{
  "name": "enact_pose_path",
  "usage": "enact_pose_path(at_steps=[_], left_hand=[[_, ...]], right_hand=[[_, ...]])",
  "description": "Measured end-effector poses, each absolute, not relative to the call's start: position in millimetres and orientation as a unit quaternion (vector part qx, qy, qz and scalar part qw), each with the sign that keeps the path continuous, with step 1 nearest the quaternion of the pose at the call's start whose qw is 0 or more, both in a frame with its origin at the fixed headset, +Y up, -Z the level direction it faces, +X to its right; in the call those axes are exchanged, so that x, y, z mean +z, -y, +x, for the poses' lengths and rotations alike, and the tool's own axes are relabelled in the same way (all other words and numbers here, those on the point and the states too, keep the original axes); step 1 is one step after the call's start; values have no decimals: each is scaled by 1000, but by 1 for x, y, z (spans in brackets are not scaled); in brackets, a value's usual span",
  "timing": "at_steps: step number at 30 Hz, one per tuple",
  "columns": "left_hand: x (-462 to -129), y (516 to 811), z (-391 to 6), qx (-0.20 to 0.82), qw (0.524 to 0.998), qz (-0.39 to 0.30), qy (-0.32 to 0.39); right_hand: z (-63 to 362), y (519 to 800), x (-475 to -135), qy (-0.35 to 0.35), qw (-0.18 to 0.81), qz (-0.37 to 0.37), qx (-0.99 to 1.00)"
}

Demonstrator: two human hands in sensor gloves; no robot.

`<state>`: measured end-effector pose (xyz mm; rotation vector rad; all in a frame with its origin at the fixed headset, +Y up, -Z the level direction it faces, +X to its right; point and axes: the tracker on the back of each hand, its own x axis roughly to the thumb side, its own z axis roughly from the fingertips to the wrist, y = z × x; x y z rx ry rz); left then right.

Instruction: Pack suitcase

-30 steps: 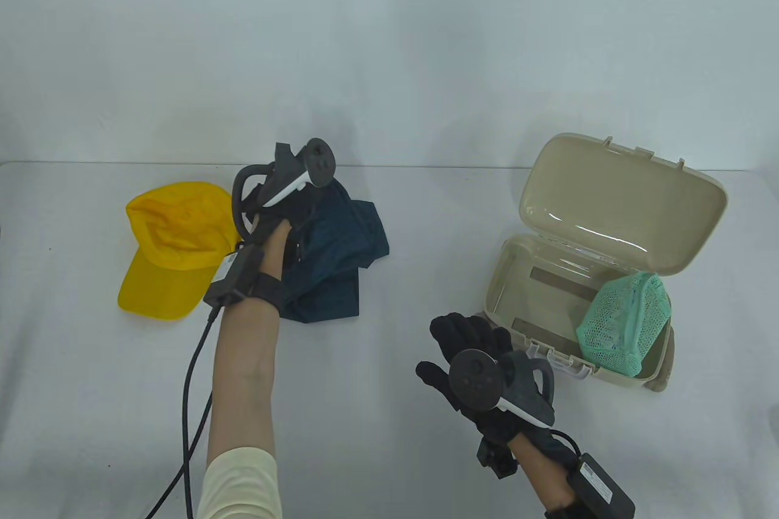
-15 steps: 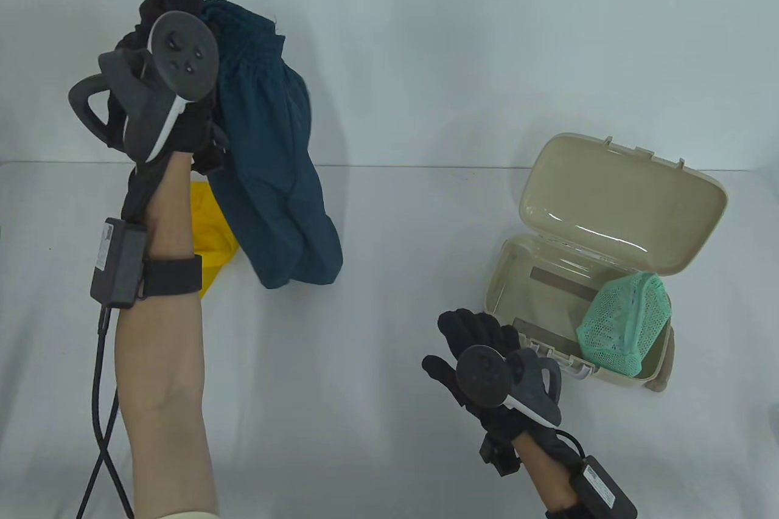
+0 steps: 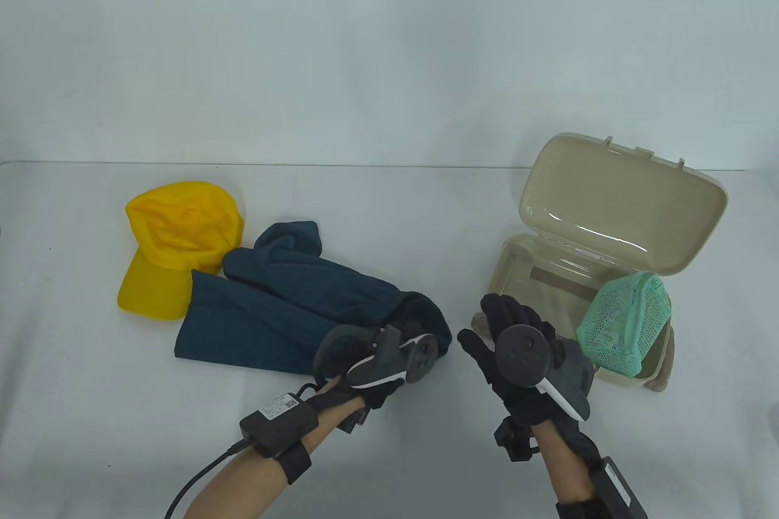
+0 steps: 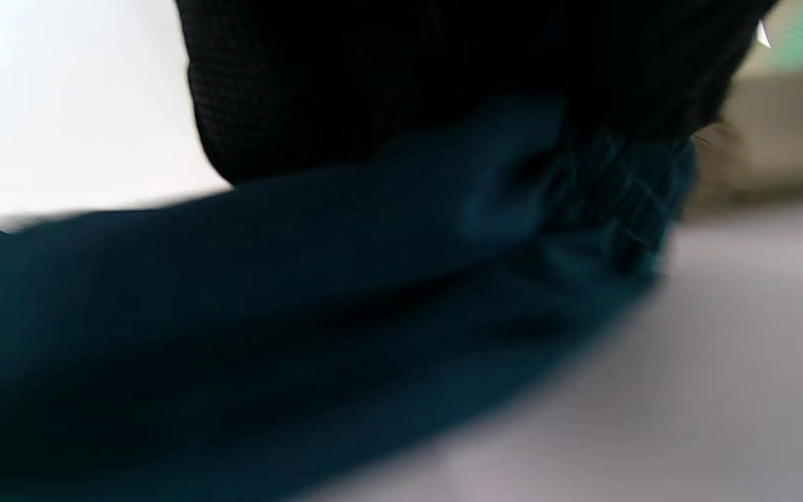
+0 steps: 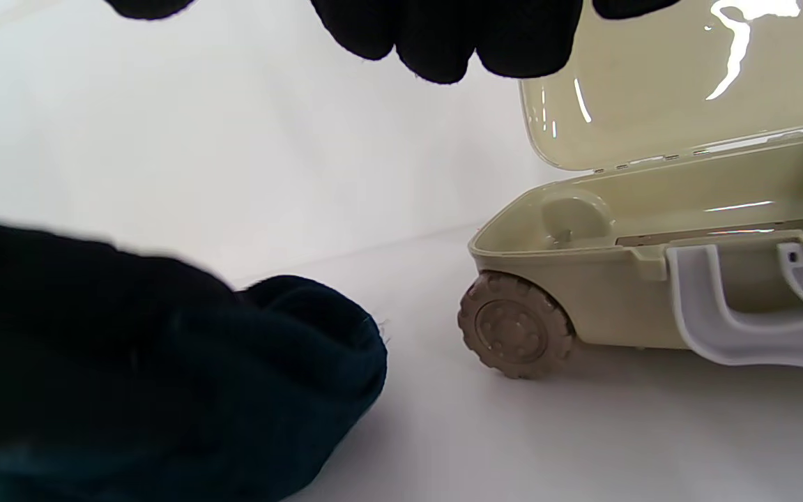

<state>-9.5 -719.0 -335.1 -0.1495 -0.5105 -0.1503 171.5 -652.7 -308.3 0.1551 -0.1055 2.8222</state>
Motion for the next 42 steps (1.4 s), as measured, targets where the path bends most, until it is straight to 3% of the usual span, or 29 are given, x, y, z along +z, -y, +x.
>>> enact_pose_path(at_steps=[3, 7, 13, 16, 21, 27, 34, 42], left_hand=[[-322, 710, -4, -57, 942, -124, 308], [-312, 682, -22, 5, 944, -122, 306], [-318, 642, -103, -24, 977, -46, 207], [-321, 637, -144, -46, 987, -37, 150], [-322, 653, -224, -88, 993, -58, 44], [-323, 684, -278, -87, 990, -112, -21], [-329, 716, -293, -131, 979, -151, -39], [-345, 728, -299, -167, 972, -161, -43]], right_hand=[[173, 652, -308, 40, 158, 51, 985], [171, 652, -308, 39, 154, 54, 986], [152, 650, -301, 32, 140, 103, 984], [136, 652, -298, 19, 118, 144, 982], [98, 672, -291, -27, 36, 212, 976], [83, 702, -290, -87, -55, 229, 968], [83, 726, -296, -134, -113, 212, 961], [86, 742, -299, -158, -152, 199, 955]])
